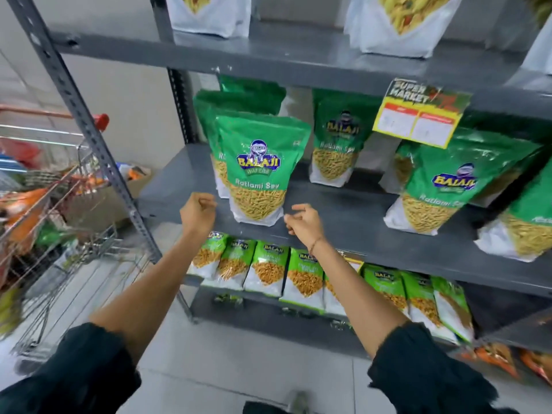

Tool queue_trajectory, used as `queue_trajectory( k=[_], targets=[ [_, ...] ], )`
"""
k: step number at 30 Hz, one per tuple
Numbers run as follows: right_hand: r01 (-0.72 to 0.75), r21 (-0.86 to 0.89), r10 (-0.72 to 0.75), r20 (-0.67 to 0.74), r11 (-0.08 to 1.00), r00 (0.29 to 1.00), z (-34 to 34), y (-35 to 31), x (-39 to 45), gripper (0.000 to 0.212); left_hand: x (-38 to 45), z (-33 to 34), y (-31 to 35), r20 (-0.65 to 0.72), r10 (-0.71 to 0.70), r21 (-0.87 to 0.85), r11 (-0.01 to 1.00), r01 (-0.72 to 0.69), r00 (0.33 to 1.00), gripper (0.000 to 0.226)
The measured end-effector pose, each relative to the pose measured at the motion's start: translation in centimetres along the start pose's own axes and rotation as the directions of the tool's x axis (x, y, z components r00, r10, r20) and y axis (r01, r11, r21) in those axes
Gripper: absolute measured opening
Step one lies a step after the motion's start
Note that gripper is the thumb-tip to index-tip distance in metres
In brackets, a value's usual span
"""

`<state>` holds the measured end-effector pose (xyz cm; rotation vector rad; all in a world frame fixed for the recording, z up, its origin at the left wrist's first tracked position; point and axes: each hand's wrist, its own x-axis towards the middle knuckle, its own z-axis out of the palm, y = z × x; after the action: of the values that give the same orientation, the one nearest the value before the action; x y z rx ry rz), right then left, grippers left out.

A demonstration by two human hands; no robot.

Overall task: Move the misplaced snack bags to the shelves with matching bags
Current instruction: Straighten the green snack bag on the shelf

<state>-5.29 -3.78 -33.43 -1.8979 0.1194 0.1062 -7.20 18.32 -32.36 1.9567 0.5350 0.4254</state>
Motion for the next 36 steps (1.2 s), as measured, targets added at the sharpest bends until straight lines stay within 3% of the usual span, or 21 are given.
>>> queue_trajectory(
  k=[2,6,9,15,22,28,36],
  targets=[
    [0.058,-0.128,-0.057,0.013,0.99,0.998,0.6,0.2,1.1,0.046,1.4,0.5,-0.8,0.141,-0.065,-0.049,0.996,0.073,0.988,0.021],
    [0.112,-0.213,-0.079,0.159,0.971,0.984,1.7,-0.1,2.7,0.074,4.7,2.4,-2.7,0.427,-0.052,0.081,0.997,0.019,0.903,0.075],
    [0.13,-0.136,-0.112,0.133,0.982,0.985,2.2,0.8,4.2,0.065,4.8,3.2,-2.3,0.485,-0.026,0.104,0.994,-0.029,0.874,0.088],
    [0.11,0.078,-0.118,0.097,0.991,0.988,0.5,1.2,4.7,0.045,2.2,3.4,0.3,0.295,0.062,0.056,0.995,-0.082,0.953,0.057],
    [0.113,0.21,-0.114,-0.008,0.971,0.993,-6.8,3.0,5.5,0.042,-0.3,9.1,4.3,0.365,0.154,-0.037,0.988,-0.151,0.918,0.063],
    [0.117,0.156,-0.095,-0.147,0.981,0.985,-13.2,4.2,7.5,0.044,-0.5,16.7,6.7,0.418,0.137,-0.148,0.986,-0.081,0.898,0.047],
    [0.127,0.085,-0.11,-0.179,0.988,0.978,-14.7,5.8,9.1,0.043,0.6,20.8,6.0,0.434,0.108,-0.156,0.987,-0.044,0.894,0.045]
  ],
)
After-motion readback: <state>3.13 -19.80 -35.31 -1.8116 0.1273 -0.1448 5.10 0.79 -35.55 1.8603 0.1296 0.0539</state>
